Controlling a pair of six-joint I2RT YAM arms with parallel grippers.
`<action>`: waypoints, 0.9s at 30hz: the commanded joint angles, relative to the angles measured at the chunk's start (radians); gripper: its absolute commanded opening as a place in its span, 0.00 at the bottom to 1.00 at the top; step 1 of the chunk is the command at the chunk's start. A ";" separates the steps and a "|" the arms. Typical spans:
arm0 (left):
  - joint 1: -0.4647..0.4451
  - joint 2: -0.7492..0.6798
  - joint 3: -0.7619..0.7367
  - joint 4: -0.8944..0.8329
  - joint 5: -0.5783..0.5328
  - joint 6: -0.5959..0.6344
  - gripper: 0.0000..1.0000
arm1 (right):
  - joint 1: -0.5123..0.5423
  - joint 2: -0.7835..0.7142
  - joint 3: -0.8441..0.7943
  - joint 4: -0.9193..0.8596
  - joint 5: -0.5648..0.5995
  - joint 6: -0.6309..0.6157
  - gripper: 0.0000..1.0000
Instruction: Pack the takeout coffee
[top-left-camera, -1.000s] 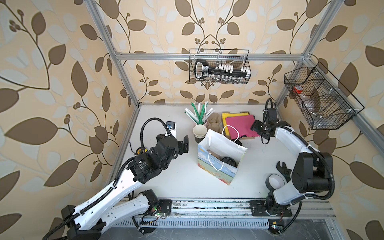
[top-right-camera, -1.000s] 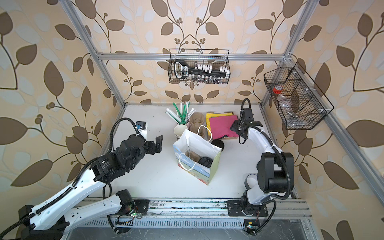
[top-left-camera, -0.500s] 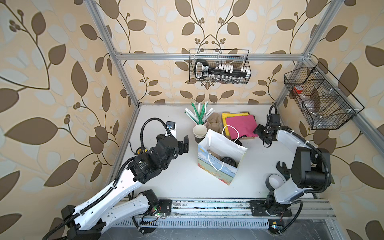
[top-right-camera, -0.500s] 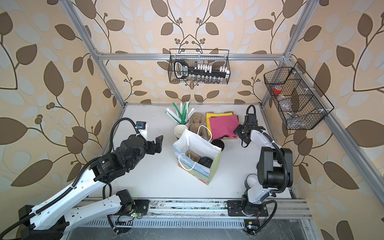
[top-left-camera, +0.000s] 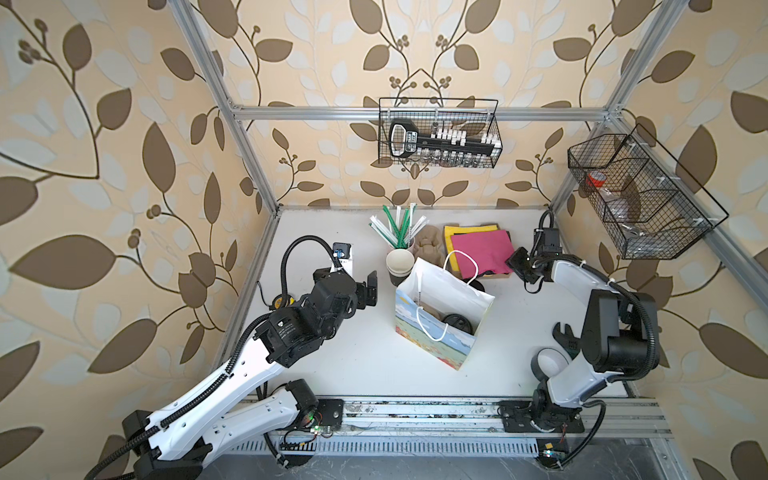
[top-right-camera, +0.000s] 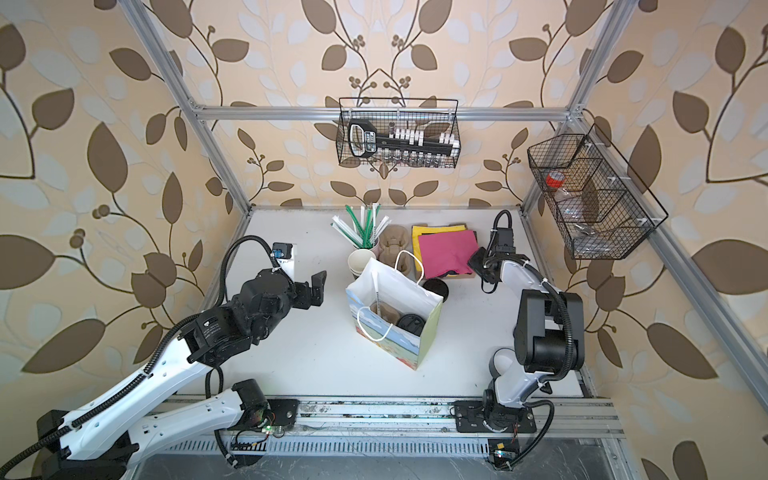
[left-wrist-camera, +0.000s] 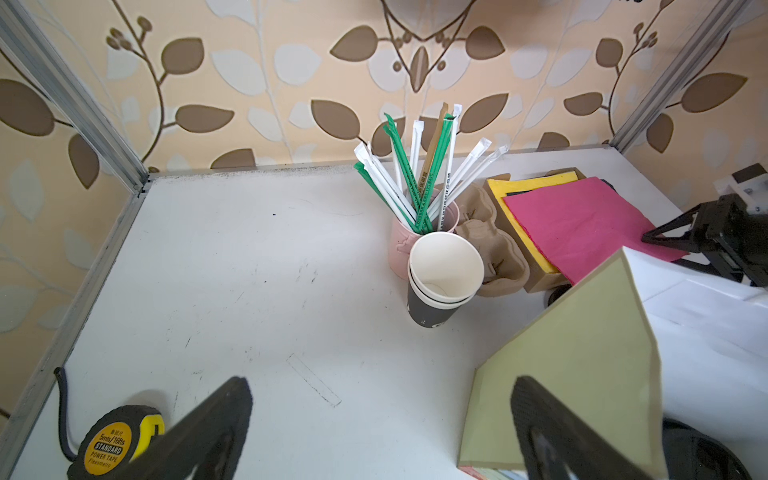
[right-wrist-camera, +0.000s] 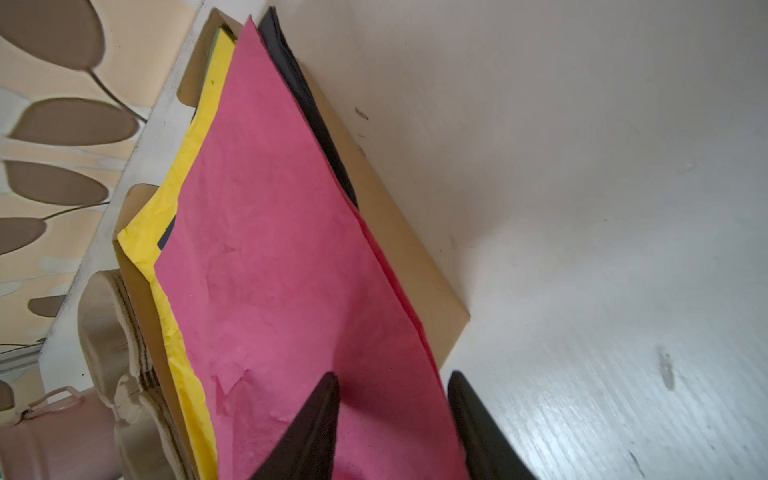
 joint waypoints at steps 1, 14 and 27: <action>0.010 -0.005 0.032 -0.001 0.003 -0.006 0.99 | -0.004 0.007 -0.008 0.017 -0.024 0.007 0.37; 0.010 0.001 0.033 -0.001 0.005 -0.006 0.99 | 0.006 -0.045 0.002 -0.009 0.018 -0.003 0.18; 0.011 0.000 0.034 -0.001 0.005 -0.006 0.99 | 0.068 -0.068 0.106 -0.113 0.124 -0.053 0.03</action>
